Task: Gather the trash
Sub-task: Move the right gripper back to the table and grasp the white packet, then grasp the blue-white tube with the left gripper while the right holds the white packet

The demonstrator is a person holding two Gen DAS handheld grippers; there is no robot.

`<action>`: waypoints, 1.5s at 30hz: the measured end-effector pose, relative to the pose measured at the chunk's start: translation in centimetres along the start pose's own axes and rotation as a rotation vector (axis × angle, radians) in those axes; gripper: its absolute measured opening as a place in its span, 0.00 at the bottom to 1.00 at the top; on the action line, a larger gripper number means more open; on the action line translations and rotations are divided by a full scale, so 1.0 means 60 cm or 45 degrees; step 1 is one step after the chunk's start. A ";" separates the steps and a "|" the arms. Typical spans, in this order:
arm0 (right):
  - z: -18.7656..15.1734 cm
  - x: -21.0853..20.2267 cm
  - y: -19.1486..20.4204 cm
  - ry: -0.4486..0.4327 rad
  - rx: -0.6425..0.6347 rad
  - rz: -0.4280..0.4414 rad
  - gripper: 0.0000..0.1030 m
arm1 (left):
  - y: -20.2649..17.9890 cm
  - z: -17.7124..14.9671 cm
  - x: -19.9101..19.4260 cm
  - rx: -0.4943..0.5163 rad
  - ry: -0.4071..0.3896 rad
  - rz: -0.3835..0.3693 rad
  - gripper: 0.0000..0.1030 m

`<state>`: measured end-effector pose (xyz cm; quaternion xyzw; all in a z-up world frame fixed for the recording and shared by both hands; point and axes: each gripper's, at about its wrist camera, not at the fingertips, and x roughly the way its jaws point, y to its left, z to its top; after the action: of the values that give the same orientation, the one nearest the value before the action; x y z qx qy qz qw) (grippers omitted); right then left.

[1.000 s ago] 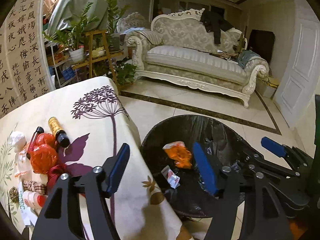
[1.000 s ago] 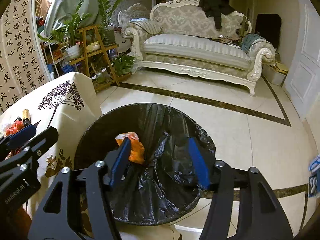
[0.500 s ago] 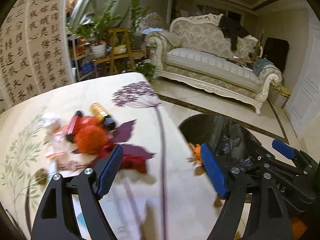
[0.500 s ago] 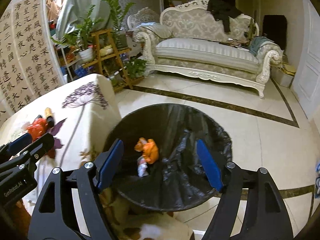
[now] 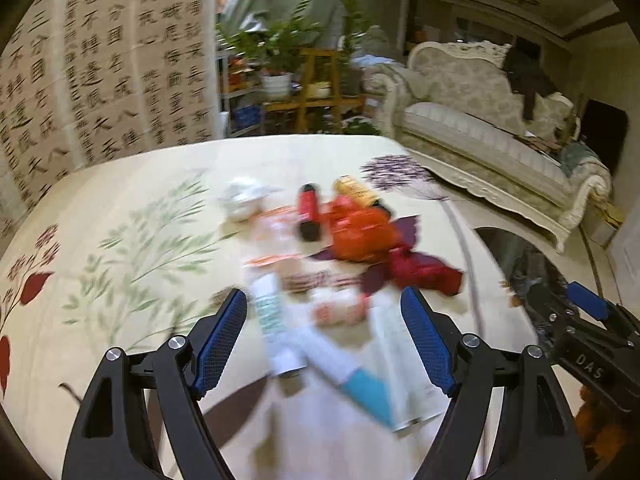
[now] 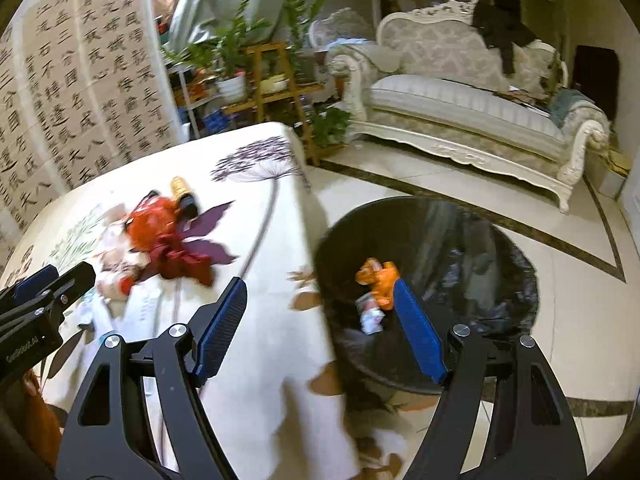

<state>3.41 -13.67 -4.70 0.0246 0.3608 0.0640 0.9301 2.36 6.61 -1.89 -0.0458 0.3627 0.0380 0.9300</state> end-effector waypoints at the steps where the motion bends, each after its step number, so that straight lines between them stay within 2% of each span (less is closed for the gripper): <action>1: -0.001 0.001 0.010 0.005 -0.012 0.011 0.72 | 0.010 -0.003 -0.002 -0.009 0.002 0.008 0.75; 9: -0.012 0.005 0.094 0.045 -0.120 0.105 0.72 | 0.079 -0.028 -0.014 -0.072 0.019 0.085 0.75; 19: -0.025 0.023 0.168 0.126 -0.223 0.151 0.70 | 0.113 -0.042 -0.016 -0.098 0.029 0.115 0.75; 23: -0.031 0.040 0.179 0.187 -0.251 0.132 0.60 | 0.121 -0.046 -0.014 -0.110 0.040 0.109 0.75; 31: -0.039 0.040 0.182 0.220 -0.282 0.138 0.55 | 0.117 -0.048 -0.011 -0.108 0.050 0.090 0.75; 33: -0.042 0.038 0.187 0.209 -0.318 0.121 0.46 | 0.116 -0.047 -0.010 -0.109 0.055 0.085 0.75; 35: -0.044 0.036 0.187 0.200 -0.328 0.120 0.33 | 0.114 -0.047 -0.010 -0.107 0.056 0.083 0.75; 45: -0.045 0.024 0.151 0.180 -0.258 0.150 0.29 | 0.087 -0.046 -0.007 -0.092 0.086 0.041 0.75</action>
<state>1.76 -4.49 -6.83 -0.0530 0.4151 0.1564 0.8947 -0.35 11.48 -3.90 -0.0747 0.3929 0.0646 0.9143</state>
